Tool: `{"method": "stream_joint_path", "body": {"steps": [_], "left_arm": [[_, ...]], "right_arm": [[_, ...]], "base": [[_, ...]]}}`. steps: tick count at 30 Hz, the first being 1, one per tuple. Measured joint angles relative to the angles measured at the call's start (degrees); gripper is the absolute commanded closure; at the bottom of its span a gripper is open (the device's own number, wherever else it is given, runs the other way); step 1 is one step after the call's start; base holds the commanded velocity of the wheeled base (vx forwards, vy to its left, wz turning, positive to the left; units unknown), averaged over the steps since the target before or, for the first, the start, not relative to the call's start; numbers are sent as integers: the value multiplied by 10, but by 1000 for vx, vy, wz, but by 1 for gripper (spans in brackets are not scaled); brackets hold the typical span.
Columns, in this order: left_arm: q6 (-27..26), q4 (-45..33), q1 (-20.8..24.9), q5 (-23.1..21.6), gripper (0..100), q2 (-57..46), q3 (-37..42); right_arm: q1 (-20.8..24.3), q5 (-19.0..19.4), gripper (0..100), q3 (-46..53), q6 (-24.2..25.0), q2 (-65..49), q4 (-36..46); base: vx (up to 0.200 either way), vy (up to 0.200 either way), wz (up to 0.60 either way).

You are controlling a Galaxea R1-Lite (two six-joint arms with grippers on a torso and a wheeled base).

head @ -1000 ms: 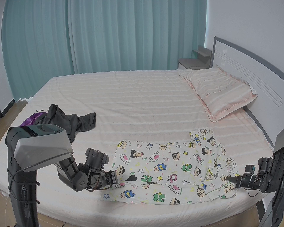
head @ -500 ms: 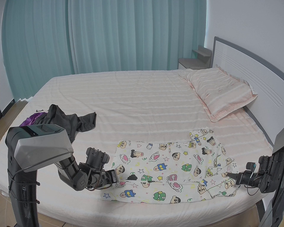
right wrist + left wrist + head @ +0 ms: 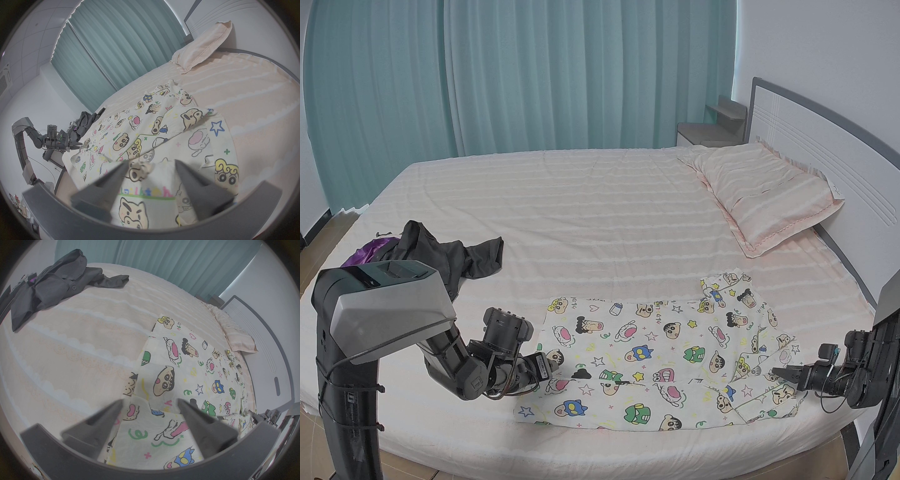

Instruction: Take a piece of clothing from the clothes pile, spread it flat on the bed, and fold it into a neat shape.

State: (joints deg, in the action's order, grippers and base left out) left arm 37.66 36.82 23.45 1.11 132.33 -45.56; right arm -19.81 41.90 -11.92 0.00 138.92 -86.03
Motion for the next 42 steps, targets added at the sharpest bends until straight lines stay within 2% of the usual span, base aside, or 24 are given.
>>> {"method": "stream_joint_path", "body": {"steps": [4,13,17,20,25,31,36,42], "left_arm": [[0,0,-3,0,0,-1,2],[11,2,-33,-11,0,-39,35],[63,7,-44,-27,0,-61,53],[111,30,-52,-59,0,-77,72],[127,70,-62,-70,0,-89,100],[129,94,-68,-71,0,-95,119],[140,97,-68,-71,0,-98,126],[145,97,-64,-71,0,-99,134]], "right_arm": [[-4,0,0,-1,10,-4,-11],[-15,-24,0,-3,123,-36,-30],[-17,-27,0,-2,151,-49,-30],[-13,-28,0,-1,169,-60,-29],[-4,-36,0,2,178,-74,-29],[22,-78,0,8,180,-91,-30],[47,-91,0,25,202,-102,-30],[69,-105,0,42,229,-109,-29]], "base": [[0,0,0],[0,0,0],[0,0,0],[133,0,0],[40,0,0],[0,0,0],[0,0,0],[0,-200,0]]}}
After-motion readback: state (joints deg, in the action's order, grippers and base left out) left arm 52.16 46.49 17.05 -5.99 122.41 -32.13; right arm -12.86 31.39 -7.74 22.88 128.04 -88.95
